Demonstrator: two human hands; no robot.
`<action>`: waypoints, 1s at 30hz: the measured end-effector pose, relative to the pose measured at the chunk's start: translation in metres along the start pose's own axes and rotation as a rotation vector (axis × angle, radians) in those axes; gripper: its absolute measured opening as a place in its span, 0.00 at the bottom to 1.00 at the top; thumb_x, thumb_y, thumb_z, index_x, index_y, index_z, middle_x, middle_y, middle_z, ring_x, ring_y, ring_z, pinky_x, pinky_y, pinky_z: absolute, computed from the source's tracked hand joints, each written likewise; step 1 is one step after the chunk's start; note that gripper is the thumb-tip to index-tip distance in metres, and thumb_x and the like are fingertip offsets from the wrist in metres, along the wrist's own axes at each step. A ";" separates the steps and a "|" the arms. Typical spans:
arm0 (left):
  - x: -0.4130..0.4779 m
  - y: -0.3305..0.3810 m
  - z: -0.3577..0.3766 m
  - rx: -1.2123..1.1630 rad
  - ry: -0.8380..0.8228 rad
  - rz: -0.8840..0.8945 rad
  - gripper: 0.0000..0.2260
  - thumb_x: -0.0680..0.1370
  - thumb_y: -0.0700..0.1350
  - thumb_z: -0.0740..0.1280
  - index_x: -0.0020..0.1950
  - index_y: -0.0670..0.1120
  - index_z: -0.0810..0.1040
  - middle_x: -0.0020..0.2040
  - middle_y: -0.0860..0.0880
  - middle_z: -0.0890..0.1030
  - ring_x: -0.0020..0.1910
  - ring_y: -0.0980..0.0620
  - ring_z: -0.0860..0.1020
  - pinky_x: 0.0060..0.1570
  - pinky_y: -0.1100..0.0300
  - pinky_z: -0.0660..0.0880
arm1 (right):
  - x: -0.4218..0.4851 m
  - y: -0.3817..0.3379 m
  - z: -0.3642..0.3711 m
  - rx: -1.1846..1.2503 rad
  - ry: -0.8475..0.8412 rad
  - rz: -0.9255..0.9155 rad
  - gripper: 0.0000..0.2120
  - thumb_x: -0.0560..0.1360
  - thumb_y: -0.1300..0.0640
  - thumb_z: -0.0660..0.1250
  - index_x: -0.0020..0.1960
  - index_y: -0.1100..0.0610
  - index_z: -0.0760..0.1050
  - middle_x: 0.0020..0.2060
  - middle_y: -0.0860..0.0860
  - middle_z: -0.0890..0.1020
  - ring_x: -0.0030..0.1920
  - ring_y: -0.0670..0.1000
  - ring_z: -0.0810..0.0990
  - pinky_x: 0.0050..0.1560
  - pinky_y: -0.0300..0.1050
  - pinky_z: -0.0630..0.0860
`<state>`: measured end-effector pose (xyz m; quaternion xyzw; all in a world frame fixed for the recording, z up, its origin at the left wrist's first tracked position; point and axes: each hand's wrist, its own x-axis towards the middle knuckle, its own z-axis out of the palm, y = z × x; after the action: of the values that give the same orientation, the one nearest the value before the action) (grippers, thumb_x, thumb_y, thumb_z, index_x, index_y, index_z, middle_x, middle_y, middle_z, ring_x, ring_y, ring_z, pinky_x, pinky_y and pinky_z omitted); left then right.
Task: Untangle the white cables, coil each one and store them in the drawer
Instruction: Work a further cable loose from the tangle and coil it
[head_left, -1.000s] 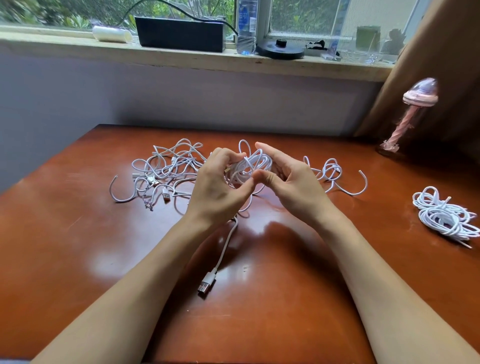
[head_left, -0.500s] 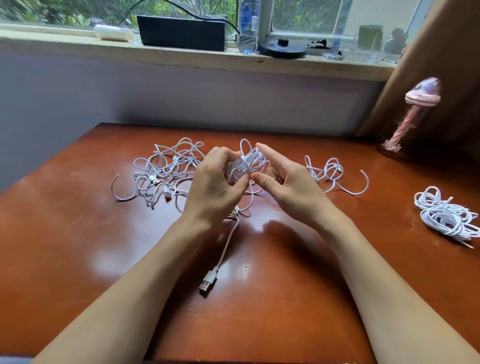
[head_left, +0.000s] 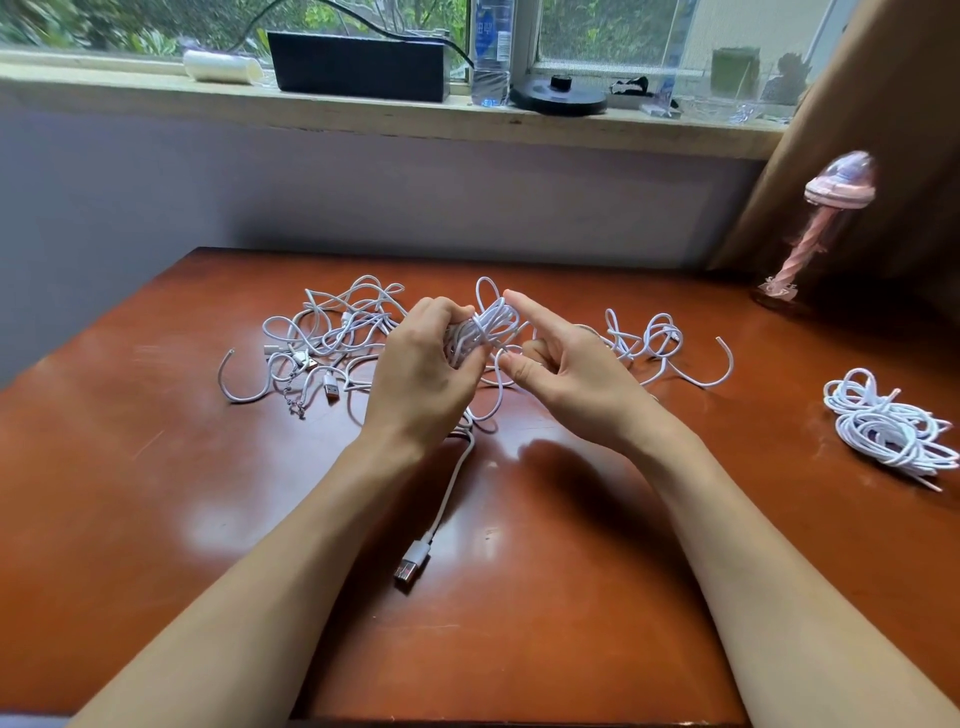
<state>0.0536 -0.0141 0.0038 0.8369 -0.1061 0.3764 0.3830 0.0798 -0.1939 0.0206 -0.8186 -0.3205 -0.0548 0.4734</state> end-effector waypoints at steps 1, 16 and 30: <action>0.000 -0.001 0.000 -0.001 -0.013 0.008 0.09 0.74 0.40 0.74 0.52 0.42 0.78 0.45 0.48 0.80 0.41 0.50 0.78 0.44 0.52 0.76 | 0.000 0.000 0.000 -0.015 0.018 -0.005 0.30 0.81 0.60 0.67 0.80 0.51 0.60 0.29 0.43 0.63 0.31 0.43 0.64 0.37 0.35 0.64; 0.000 -0.004 0.002 -0.069 -0.050 0.060 0.18 0.73 0.41 0.76 0.62 0.43 0.78 0.55 0.49 0.81 0.51 0.54 0.79 0.52 0.67 0.75 | 0.001 0.003 -0.001 -0.251 0.175 -0.075 0.27 0.77 0.52 0.72 0.75 0.49 0.69 0.31 0.46 0.74 0.31 0.45 0.72 0.38 0.40 0.71; -0.003 -0.001 0.009 -0.148 -0.073 0.071 0.16 0.74 0.39 0.75 0.61 0.45 0.78 0.53 0.50 0.78 0.46 0.53 0.78 0.43 0.67 0.71 | -0.001 0.002 -0.008 -0.163 0.158 0.011 0.18 0.76 0.50 0.74 0.64 0.50 0.77 0.46 0.49 0.84 0.40 0.47 0.81 0.45 0.42 0.79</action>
<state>0.0576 -0.0204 -0.0026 0.8150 -0.1773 0.3501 0.4262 0.0816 -0.2014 0.0233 -0.8493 -0.2723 -0.1424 0.4292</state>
